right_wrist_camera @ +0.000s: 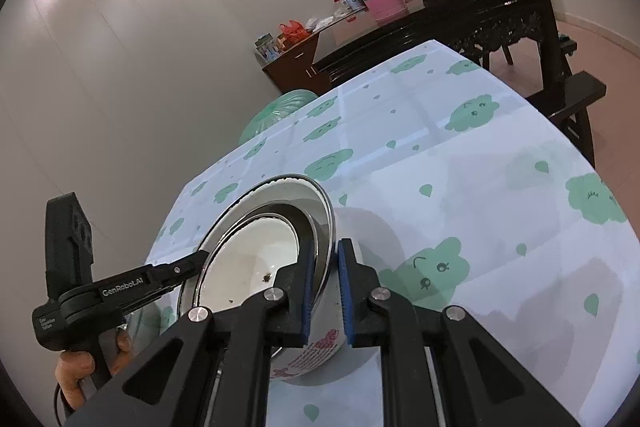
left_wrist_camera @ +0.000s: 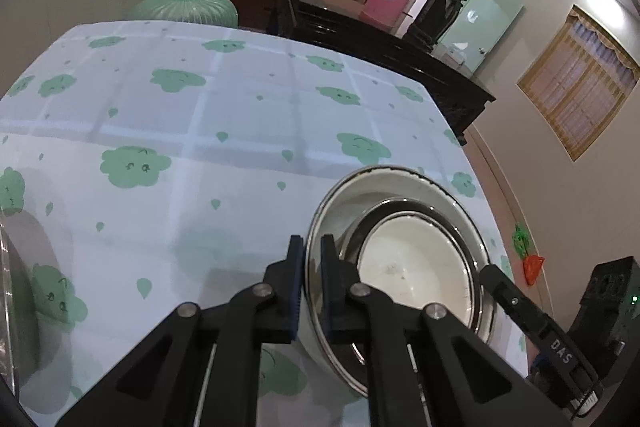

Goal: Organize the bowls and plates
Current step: 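Close the right tool on the white enamel bowl rim, then lift the bowl stack with the right tool over the large steel bowl, then lower the bowl stack into the large steel bowl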

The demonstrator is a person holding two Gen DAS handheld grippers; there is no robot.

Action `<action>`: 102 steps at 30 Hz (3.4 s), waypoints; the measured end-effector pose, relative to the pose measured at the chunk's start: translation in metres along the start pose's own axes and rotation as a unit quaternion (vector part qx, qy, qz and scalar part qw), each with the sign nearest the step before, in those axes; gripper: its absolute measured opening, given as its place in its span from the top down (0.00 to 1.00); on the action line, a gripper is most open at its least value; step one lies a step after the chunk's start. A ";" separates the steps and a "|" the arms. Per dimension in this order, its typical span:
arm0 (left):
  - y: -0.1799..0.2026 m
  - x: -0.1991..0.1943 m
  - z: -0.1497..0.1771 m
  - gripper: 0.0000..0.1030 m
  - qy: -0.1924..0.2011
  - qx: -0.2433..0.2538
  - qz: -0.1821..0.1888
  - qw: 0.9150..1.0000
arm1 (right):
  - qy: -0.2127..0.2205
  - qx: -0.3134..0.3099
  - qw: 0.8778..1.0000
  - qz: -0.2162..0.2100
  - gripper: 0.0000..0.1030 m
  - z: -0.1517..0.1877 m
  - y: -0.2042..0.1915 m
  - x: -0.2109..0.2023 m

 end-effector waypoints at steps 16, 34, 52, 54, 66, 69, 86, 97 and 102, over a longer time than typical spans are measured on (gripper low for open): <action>-0.006 0.000 -0.001 0.97 -0.007 -0.026 0.023 0.999 | -0.010 -0.007 1.000 0.013 0.83 0.006 -0.002 0.001; -0.013 -0.044 0.003 0.97 0.012 -0.011 0.005 1.000 | -0.023 0.011 1.000 0.019 0.89 0.022 -0.021 -0.017; -0.054 -0.143 -0.020 0.97 0.067 -0.004 -0.022 0.997 | -0.019 -0.040 0.999 -0.016 0.89 0.020 -0.122 -0.046; -0.062 -0.153 -0.024 0.97 0.076 -0.004 -0.031 0.997 | -0.024 -0.044 0.999 -0.021 0.89 0.024 -0.137 -0.043; -0.141 -0.230 -0.049 0.97 0.124 -0.022 -0.095 0.987 | -0.055 -0.058 0.993 -0.087 0.90 0.053 -0.240 -0.020; -0.162 -0.243 -0.052 0.97 0.134 -0.028 -0.114 0.984 | -0.066 -0.065 0.991 -0.102 0.90 0.064 -0.266 -0.011; -0.233 -0.243 -0.047 0.97 0.128 -0.069 -0.137 0.980 | -0.104 -0.100 0.984 -0.104 0.90 0.102 -0.322 0.030; -0.240 -0.230 -0.043 0.97 0.120 -0.073 -0.136 0.981 | -0.099 -0.132 0.983 -0.086 0.90 0.100 -0.333 0.032; -0.239 -0.220 -0.039 0.97 0.112 -0.070 -0.136 0.982 | -0.108 -0.127 0.983 -0.079 0.90 0.106 -0.325 0.041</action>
Point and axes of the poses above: each gripper's, at about its wrist camera, not at the fingertips, and x roughly the way its jaws point, y to its right, z to its underside, the point moved 4 cm from there along x, roughly the way its jaws point, and after that the axes turned 12 degrees about y, right-handed, at the moved point
